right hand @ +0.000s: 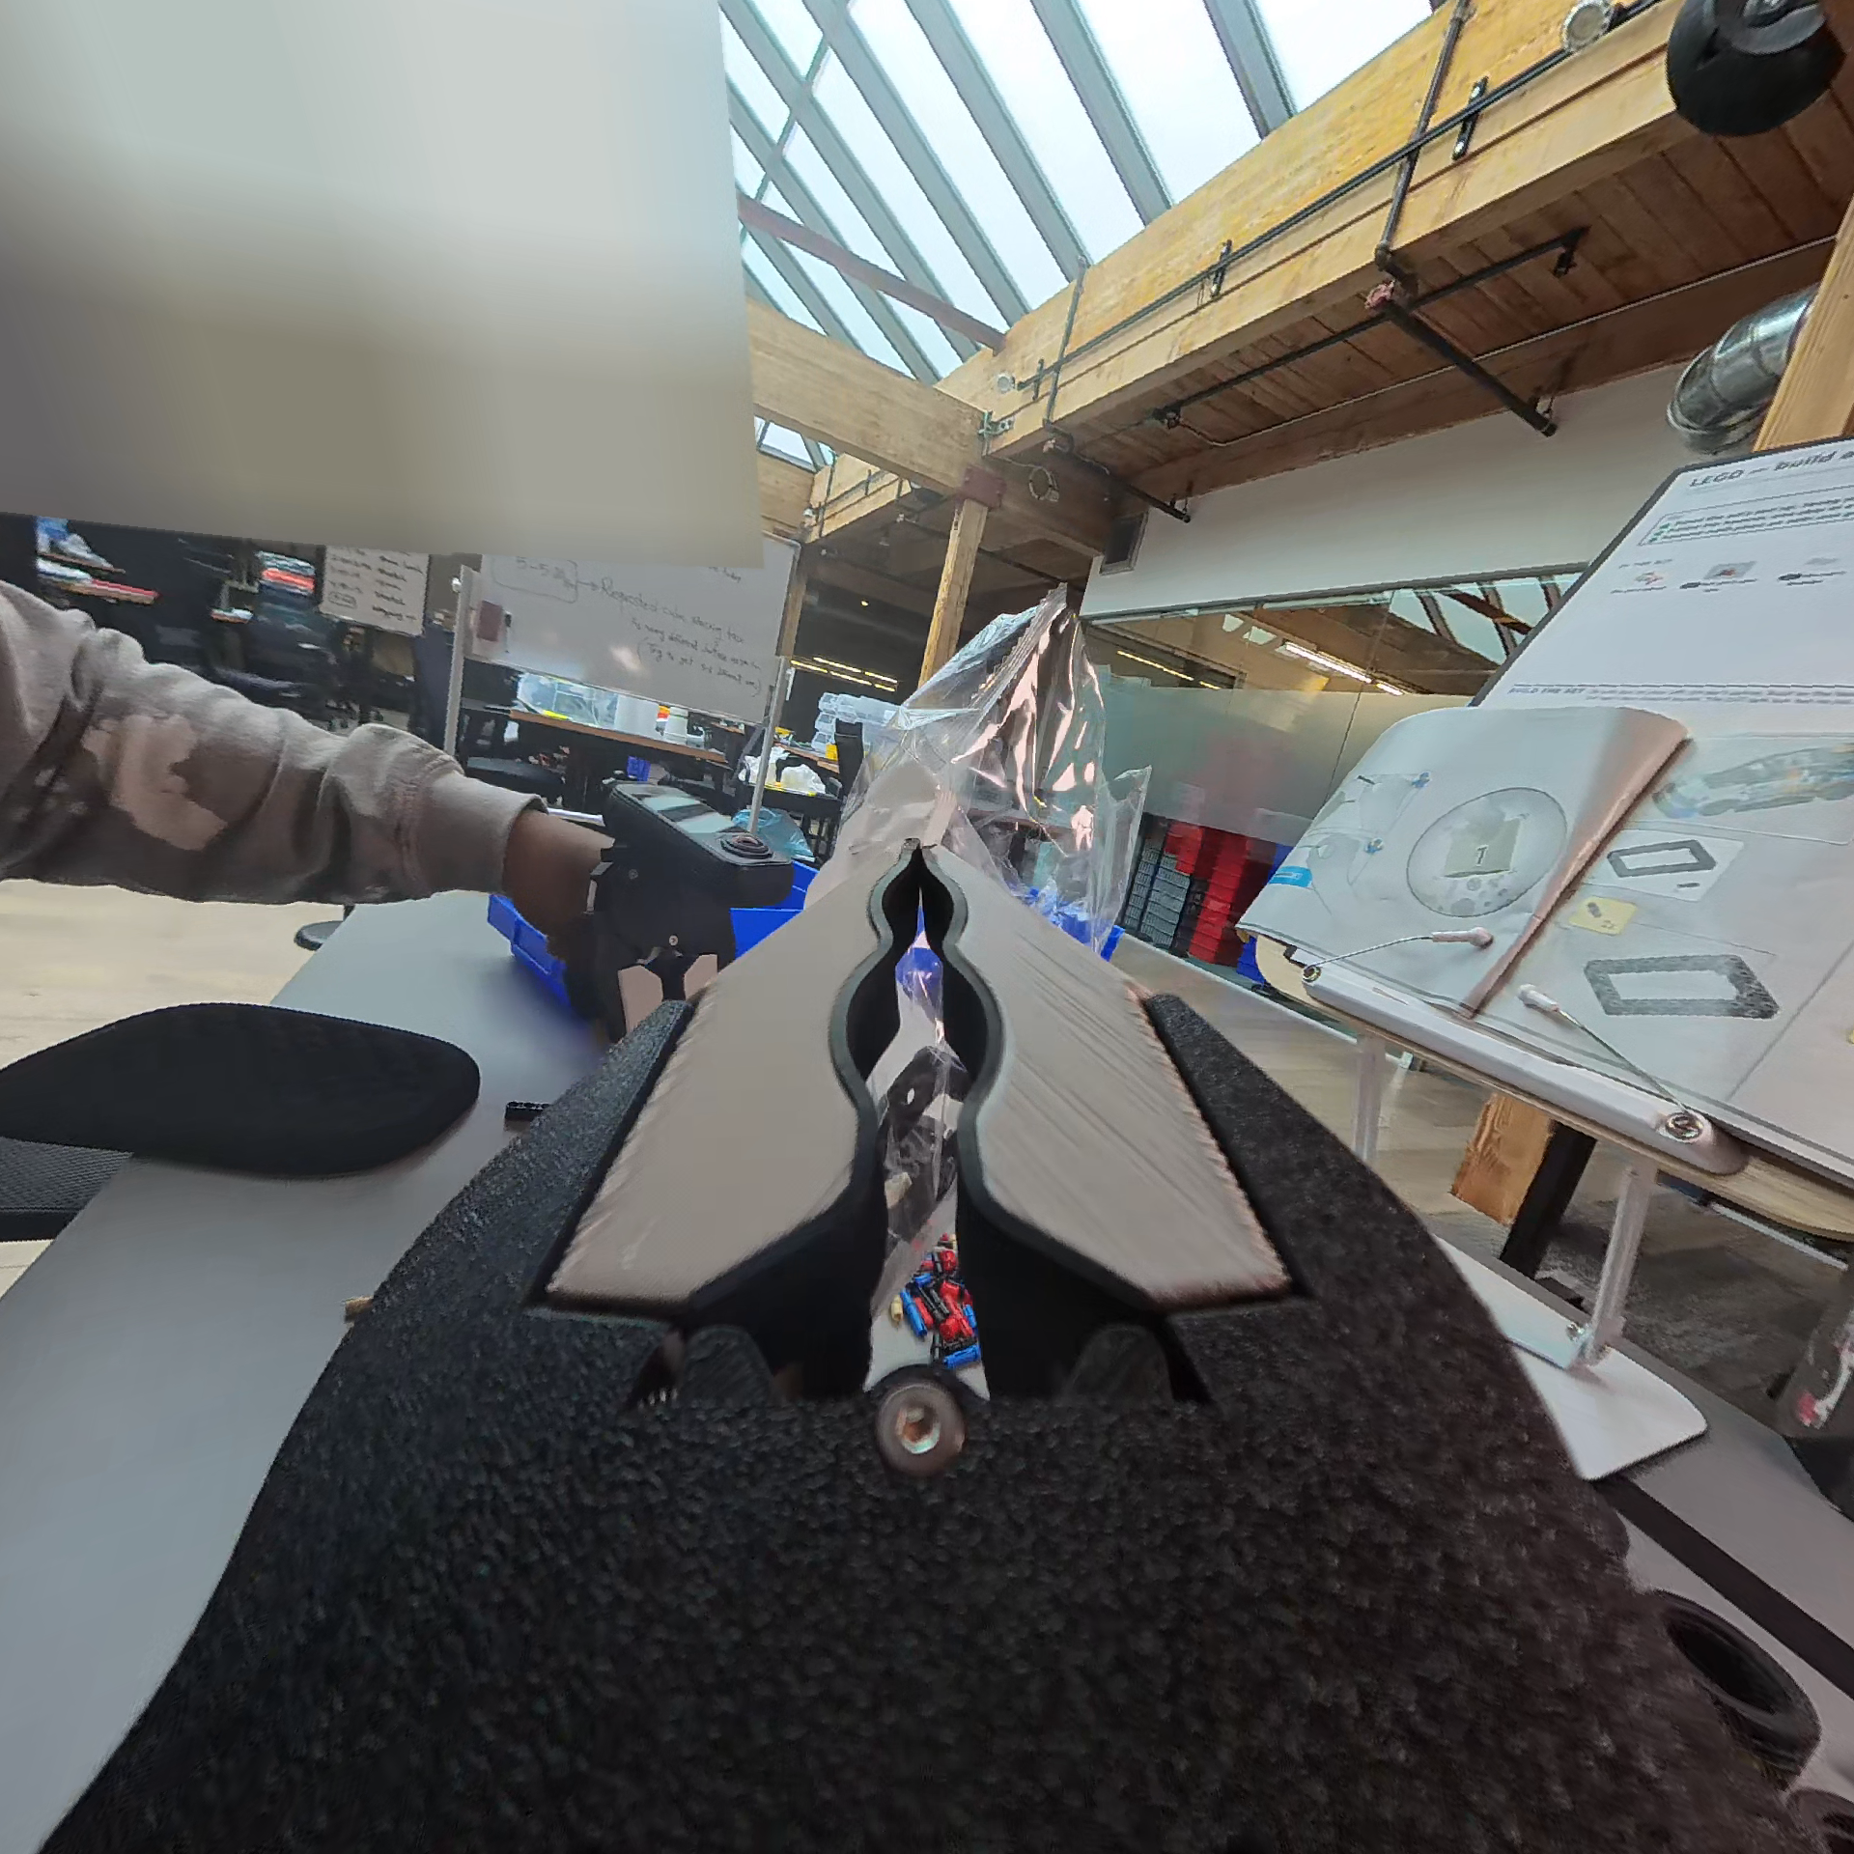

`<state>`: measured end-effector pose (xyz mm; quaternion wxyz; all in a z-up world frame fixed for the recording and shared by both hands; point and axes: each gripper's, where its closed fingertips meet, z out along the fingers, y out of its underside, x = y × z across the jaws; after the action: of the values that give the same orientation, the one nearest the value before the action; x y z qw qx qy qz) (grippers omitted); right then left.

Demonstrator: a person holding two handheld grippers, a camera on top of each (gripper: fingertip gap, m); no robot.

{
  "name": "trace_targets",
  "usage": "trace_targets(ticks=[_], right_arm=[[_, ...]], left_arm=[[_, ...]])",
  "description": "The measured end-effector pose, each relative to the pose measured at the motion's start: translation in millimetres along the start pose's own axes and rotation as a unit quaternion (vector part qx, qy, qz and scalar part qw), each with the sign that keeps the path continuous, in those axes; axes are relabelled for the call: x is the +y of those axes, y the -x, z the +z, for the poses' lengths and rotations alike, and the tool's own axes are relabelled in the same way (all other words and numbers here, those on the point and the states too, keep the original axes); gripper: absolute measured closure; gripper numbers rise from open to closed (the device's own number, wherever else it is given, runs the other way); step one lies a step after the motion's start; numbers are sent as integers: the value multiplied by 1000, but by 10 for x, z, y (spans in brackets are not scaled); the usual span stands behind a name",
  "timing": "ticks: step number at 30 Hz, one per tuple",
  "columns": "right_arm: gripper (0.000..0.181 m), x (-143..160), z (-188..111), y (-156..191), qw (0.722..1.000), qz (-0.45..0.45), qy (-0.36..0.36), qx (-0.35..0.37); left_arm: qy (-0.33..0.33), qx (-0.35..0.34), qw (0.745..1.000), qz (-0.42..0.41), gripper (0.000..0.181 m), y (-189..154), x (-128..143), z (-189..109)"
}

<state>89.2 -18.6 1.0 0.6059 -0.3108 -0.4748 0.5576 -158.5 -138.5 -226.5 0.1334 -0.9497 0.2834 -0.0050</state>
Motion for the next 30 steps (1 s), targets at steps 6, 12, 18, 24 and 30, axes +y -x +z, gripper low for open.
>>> trace_targets(ticks=[6, 12, 18, 24, 30], right_arm=[[181, 113, 26, 195, 998, 24, 9, -55], [181, 186, 109, 415, 995, 21, 19, -92], [181, 177, 138, 482, 996, 15, 19, -90], [181, 120, 89, 343, 998, 5, 12, -68], [181, -33, -19, 55, 1000, -10, -8, -16]], left_arm=[[-288, 14, 957, -30, 178, 78, -943, -1056], [-605, 142, 783, 4, 178, -336, -1917, -2776], [-593, 199, 780, 13, 177, -562, -2339, -2575], [-579, 163, 799, -2, 144, -351, -2138, -2406], [-479, -18, 852, -212, 153, 971, -1474, -1686]])
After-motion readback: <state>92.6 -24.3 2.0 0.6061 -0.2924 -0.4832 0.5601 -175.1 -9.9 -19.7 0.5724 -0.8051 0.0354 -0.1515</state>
